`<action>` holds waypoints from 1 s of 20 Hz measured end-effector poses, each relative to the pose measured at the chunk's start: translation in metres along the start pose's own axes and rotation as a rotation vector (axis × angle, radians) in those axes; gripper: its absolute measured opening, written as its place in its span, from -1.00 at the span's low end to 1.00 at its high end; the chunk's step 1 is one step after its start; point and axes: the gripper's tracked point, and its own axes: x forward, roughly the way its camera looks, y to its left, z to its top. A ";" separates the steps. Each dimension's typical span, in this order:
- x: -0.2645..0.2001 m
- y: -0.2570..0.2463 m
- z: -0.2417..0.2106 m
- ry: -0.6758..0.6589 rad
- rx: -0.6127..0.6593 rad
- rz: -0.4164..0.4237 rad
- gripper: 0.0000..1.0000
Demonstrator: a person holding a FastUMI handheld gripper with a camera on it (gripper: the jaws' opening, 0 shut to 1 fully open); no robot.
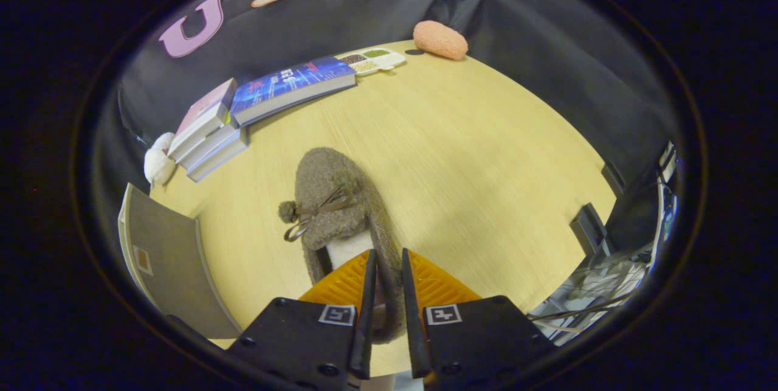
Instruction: Open the storage box then place both shoes into the box .Put the left shoe in first, then the right shoe, with the right side of both shoes facing outward in a uniform manner.
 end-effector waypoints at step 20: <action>-0.025 0.039 -0.004 0.053 0.168 0.128 -0.93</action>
